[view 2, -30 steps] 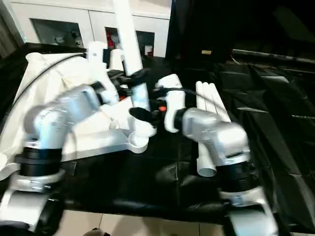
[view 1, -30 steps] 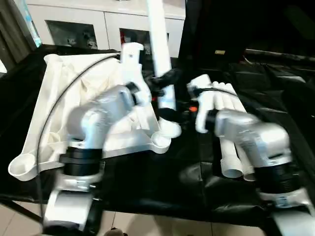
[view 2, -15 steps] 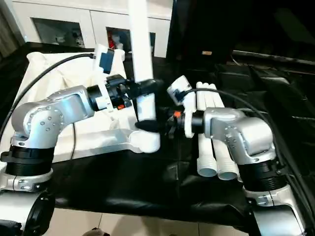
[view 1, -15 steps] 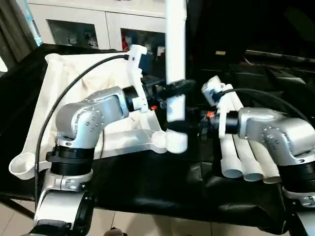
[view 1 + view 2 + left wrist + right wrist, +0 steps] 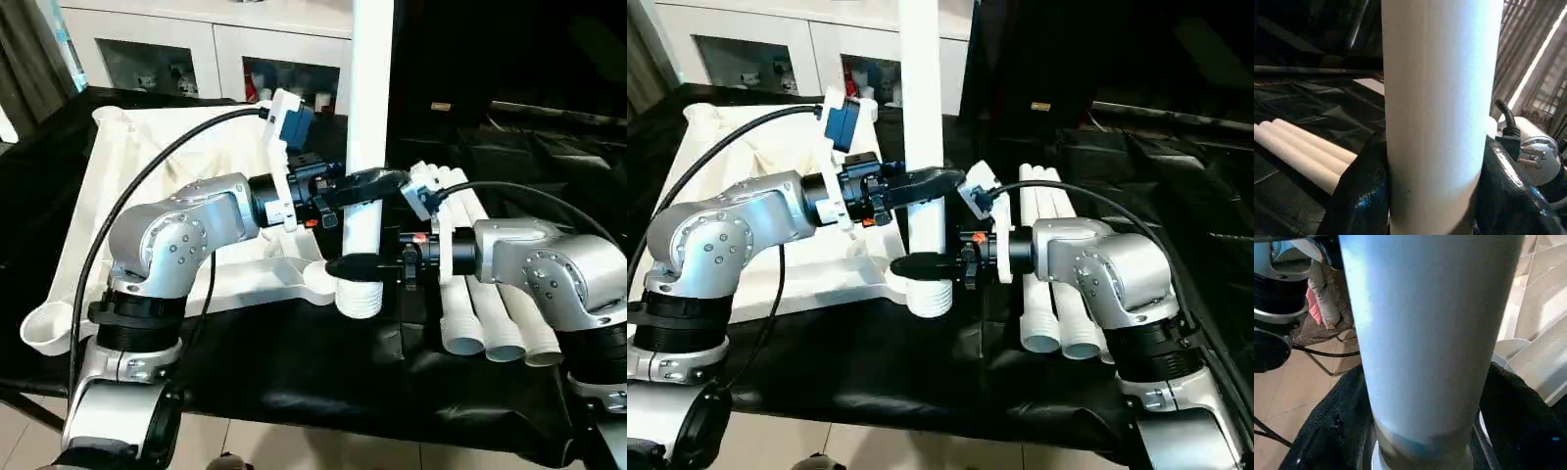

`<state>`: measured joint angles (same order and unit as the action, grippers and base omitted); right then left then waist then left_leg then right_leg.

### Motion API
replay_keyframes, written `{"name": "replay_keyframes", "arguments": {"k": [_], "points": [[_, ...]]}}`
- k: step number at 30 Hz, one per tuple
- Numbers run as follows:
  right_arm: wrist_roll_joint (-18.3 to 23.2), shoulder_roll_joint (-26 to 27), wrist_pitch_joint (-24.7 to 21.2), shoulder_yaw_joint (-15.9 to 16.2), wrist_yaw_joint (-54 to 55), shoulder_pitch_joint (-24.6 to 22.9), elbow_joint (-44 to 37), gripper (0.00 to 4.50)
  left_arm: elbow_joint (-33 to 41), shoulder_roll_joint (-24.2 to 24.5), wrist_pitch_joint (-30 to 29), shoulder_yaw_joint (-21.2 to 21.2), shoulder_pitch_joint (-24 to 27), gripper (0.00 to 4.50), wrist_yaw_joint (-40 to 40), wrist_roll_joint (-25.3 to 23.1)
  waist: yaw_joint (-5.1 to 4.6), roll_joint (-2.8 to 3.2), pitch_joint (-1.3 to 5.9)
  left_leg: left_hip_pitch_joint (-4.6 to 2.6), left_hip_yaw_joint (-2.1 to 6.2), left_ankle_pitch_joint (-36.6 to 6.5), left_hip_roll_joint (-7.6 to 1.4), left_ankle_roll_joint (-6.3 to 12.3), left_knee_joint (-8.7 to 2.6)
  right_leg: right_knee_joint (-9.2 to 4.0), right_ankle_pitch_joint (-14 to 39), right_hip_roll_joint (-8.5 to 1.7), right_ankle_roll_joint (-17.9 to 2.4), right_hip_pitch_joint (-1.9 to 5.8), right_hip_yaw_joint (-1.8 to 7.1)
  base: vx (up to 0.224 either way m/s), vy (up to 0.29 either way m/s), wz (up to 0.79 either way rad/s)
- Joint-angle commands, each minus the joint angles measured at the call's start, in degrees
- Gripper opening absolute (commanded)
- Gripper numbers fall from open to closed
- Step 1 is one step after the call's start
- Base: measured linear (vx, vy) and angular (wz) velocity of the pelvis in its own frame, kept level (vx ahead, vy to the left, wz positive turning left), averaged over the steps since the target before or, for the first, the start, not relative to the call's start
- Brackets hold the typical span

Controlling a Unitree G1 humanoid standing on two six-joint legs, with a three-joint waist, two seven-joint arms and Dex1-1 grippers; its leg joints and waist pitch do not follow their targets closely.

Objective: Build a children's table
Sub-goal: Pick table leg

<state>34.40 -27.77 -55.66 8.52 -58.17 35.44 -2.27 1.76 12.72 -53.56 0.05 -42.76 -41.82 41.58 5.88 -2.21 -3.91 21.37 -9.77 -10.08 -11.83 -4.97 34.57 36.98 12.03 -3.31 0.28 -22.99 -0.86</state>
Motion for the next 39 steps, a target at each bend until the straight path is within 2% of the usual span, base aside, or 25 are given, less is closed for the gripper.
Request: {"name": "replay_keyframes", "arguments": {"k": [1,3,5,9,13,16,18,22,24,31,32,39], "points": [[1.05,-0.76,-0.29,0.24,-0.82,0.22,-1.14,2.91,1.61,-0.03,-0.38,-0.77,0.20,1.88,-0.87,1.07,0.15,-0.71,4.55,-0.49,-0.44,-3.40,-0.34,-0.04,-3.16,-3.90,1.47,-2.88,-12.01,3.45,1.59,0.000,0.000,0.00],[1.16,-0.75,-0.38,0.32,-1.00,0.19,-1.17,2.60,1.77,0.30,-0.21,-1.26,0.40,1.88,-1.44,0.68,0.15,-0.70,4.59,-0.46,-0.45,-3.14,-0.33,0.10,-3.13,-3.86,1.08,-2.87,-12.05,3.47,1.60,0.000,0.000,0.00],[1.17,-0.73,-0.45,0.32,-1.08,0.18,-1.19,2.52,1.78,0.38,-0.14,-1.41,0.54,1.88,-1.65,0.47,0.14,-0.69,4.58,-0.48,-0.44,-3.15,-0.36,0.13,-3.14,-3.84,1.02,-2.88,-12.09,3.47,1.58,0.000,0.000,0.00],[1.16,-0.68,-0.61,0.28,-1.19,0.10,-1.42,2.08,2.00,0.66,-0.11,-1.77,0.82,1.88,-2.17,0.34,0.16,-0.67,4.58,-0.48,-0.44,-3.11,-0.36,0.08,-3.14,-3.83,1.03,-2.89,-12.12,3.46,1.58,0.000,0.000,0.00],[1.01,-0.45,-0.12,0.22,-0.74,-0.13,-1.59,1.94,1.92,0.97,0.24,-2.14,0.76,1.88,-2.36,0.24,0.19,-0.65,4.59,-0.49,-0.43,-3.30,-0.35,-0.14,-3.16,-3.86,1.50,-2.88,-11.93,3.47,1.58,0.000,0.000,0.00],[0.38,0.56,1.90,-0.53,0.43,-0.28,-1.36,1.94,1.78,1.13,0.44,-2.13,0.67,1.88,-2.53,0.17,0.23,-0.60,4.60,-0.50,-0.44,-3.14,-0.37,-0.15,-3.14,-3.82,1.17,-2.90,-11.93,3.41,1.59,0.000,0.000,0.00],[0.64,1.02,2.02,-1.08,0.90,-0.27,-1.12,2.49,1.78,1.18,0.52,-2.15,0.67,1.88,-2.64,0.11,0.17,-0.60,4.60,-0.49,-0.45,-3.16,-0.32,-0.20,-3.16,-3.82,1.24,-2.87,-11.87,3.39,1.57,0.000,0.000,0.00],[1.94,1.34,0.75,-2.49,1.20,0.38,-0.18,2.72,1.64,1.47,0.54,-2.05,0.58,1.88,-3.22,0.15,0.21,-0.52,4.64,-0.53,-0.44,-3.23,-0.32,-0.25,-3.15,-3.80,0.91,-2.84,-12.02,3.42,1.56,0.000,0.000,0.00],[2.08,1.24,0.61,-2.69,1.22,0.46,-0.18,3.01,1.61,1.53,0.55,-2.01,0.53,1.88,-3.34,0.18,0.21,-0.53,4.62,-0.51,-0.44,-3.24,-0.31,-0.27,-3.15,-3.78,0.78,-2.82,-12.02,3.46,1.56,0.000,0.000,0.00],[3.37,0.68,0.04,-3.27,0.80,0.11,-0.95,3.03,1.51,2.05,1.04,-2.44,0.47,1.88,-4.09,0.32,0.48,-0.41,4.67,-0.58,-0.44,-3.14,-0.34,-0.39,-3.16,-3.70,0.27,-2.82,-12.10,3.42,1.56,0.000,0.000,0.00],[3.38,0.66,0.03,-3.27,0.78,0.10,-0.96,3.03,1.51,2.06,1.04,-2.45,0.47,1.88,-4.10,0.32,0.53,-0.57,4.68,-0.53,-0.46,-3.03,-0.30,-0.32,-3.15,-3.68,0.23,-2.85,-12.04,3.48,1.57,0.000,0.000,0.00],[3.28,0.08,0.07,-2.78,0.23,-0.04,-1.10,3.03,1.77,2.43,1.11,-2.77,0.71,1.88,-4.60,0.12,0.61,-0.55,4.68,-0.50,-0.46,-2.96,-0.31,-0.36,-3.13,-3.68,0.44,-2.85,-12.04,3.49,1.57,0.000,0.000,0.00]]}}
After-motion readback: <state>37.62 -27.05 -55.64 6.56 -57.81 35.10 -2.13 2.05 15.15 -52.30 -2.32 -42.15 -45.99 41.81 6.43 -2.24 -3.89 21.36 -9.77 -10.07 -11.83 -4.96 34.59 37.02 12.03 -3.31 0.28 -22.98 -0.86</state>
